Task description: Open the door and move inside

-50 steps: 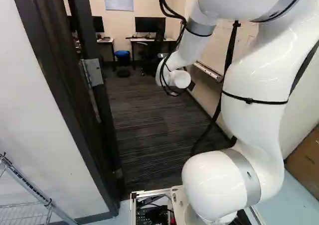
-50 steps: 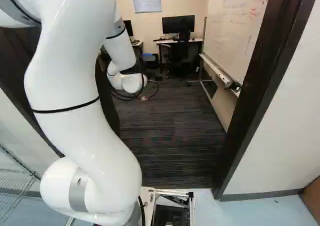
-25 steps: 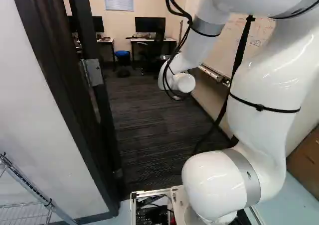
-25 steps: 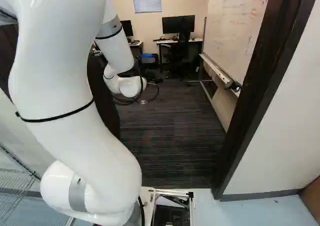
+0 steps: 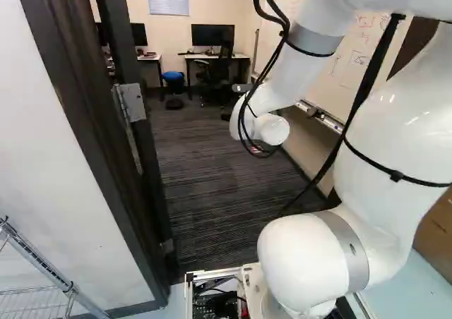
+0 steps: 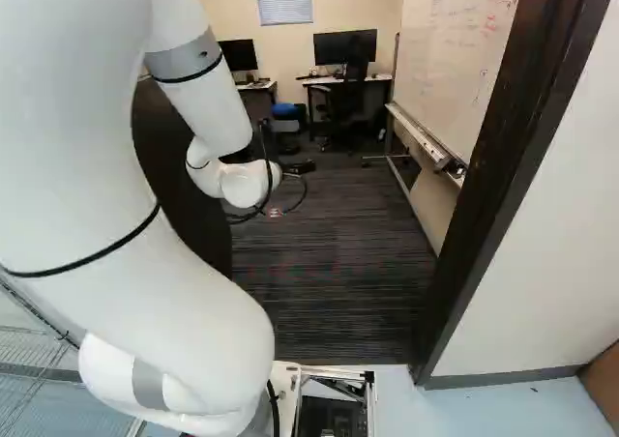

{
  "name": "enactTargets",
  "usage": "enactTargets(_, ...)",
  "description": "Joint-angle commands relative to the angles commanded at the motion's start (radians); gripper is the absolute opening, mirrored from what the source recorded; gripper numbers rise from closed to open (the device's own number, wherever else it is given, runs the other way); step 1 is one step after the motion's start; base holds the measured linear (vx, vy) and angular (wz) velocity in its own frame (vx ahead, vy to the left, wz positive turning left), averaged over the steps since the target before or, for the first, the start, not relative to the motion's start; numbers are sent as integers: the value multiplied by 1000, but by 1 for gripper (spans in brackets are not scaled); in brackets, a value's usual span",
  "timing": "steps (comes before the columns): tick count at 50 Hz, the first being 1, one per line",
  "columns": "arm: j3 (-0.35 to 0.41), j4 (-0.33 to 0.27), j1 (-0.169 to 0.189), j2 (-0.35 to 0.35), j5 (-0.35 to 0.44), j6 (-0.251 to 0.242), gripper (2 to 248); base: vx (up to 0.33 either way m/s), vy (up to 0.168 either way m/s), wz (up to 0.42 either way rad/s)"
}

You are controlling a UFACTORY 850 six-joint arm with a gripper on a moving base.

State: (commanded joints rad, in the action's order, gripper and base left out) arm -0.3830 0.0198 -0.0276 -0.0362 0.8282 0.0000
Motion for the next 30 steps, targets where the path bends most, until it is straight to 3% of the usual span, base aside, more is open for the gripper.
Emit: enactTargets(30, 194, -13, 18, -159, 29, 0, 247, 0, 0, 0)
